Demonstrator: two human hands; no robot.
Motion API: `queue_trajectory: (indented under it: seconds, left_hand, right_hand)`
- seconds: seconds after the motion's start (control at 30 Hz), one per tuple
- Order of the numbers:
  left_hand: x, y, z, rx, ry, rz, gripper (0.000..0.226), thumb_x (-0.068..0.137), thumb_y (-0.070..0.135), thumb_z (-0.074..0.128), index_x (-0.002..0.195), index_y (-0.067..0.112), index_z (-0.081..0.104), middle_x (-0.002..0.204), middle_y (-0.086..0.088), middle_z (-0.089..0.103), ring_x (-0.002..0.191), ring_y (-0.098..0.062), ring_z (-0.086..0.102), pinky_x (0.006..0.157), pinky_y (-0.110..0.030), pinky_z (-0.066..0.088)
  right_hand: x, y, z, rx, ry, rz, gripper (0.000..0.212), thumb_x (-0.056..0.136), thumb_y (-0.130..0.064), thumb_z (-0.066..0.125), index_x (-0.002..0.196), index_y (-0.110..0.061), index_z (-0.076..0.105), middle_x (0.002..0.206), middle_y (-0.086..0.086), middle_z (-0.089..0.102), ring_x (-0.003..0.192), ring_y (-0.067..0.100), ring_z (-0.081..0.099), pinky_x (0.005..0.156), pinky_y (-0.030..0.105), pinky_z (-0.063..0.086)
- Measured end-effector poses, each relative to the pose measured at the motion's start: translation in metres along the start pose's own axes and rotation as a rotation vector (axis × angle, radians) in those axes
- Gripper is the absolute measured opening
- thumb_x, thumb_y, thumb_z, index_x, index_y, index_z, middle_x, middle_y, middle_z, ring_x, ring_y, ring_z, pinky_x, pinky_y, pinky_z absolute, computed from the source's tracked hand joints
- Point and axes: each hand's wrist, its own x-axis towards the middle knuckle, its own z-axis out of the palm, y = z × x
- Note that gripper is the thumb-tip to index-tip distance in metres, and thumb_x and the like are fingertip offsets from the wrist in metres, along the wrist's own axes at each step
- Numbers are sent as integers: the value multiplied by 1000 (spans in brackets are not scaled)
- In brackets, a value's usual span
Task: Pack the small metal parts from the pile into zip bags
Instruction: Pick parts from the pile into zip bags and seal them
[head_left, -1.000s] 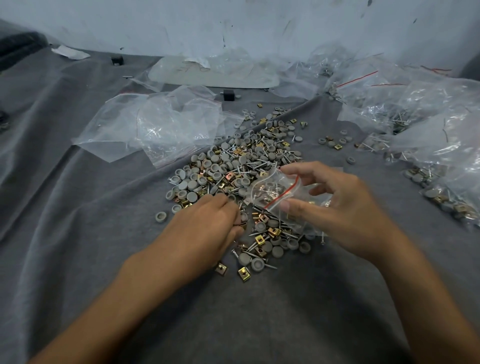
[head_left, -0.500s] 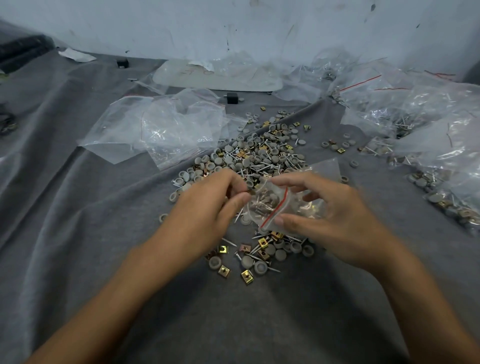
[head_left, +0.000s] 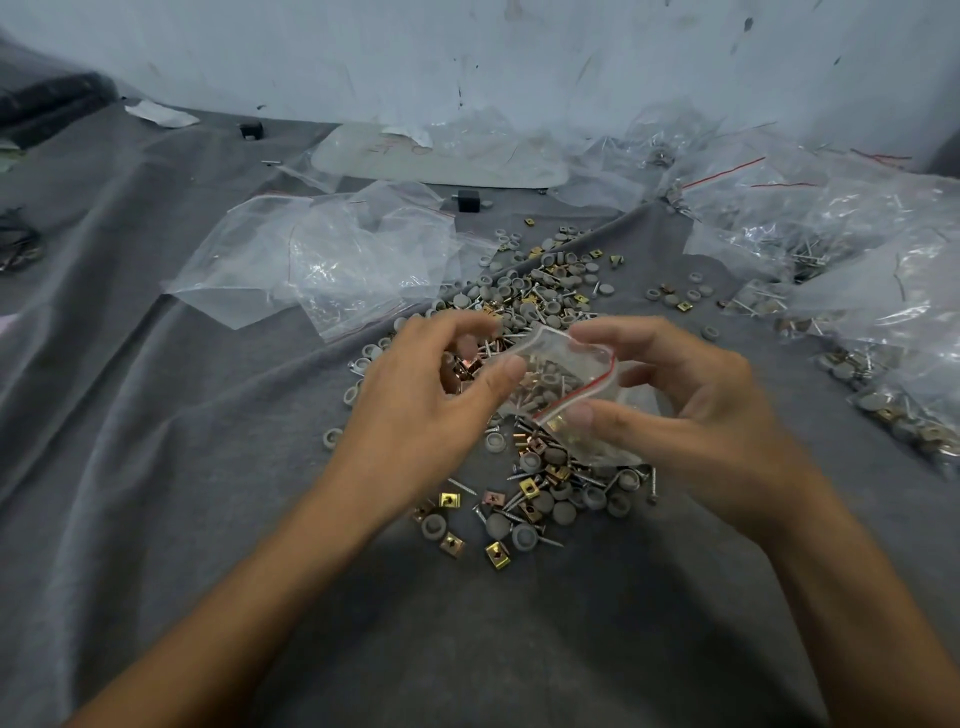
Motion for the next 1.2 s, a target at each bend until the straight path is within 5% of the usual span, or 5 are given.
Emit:
queue_trajectory:
  seconds: [0.1,0.3,0.63,1.07,1.2]
  left_hand:
    - [3,6,0,-204,-99,-59,13,92,38,71,98,27,71,72,-1,67,61,-12,58,56,-34,45]
    - [0,17,-2,-430,-79,-7,25,102,46,48,109,31,66,87,6,72,69,-10,67,56,-19,49]
    - [-21,5,25,386,-419,242,20,95,50,59,104,33,64,95,19,59,87,2,55,75,-26,47]
    - [-17,4,29,339,-496,201,29,102,34,51,131,38,56,107,20,51,108,-5,53,94,-34,46]
    - [-18,3,33,438,-523,262,37,104,29,45,137,43,50,112,9,51,107,-16,56,85,-40,51]
  right_hand:
    - [1,-1,0,115,14,-2,47,76,-34,85,121,-34,69,115,-6,74,105,18,69,94,57,53]
    - [4,-5,-10,437,192,-4,47,68,-45,88,112,-36,73,104,-6,75,93,9,70,79,22,57]
    - [6,-6,-27,550,398,25,54,66,-26,82,116,-16,64,96,-3,74,92,9,67,84,19,51]
    - [4,-10,-20,485,298,96,55,59,-52,92,107,-33,74,101,-3,76,97,10,69,82,19,53]
    - [4,-10,-19,477,295,100,54,60,-51,91,108,-33,74,101,-2,77,97,10,69,82,19,53]
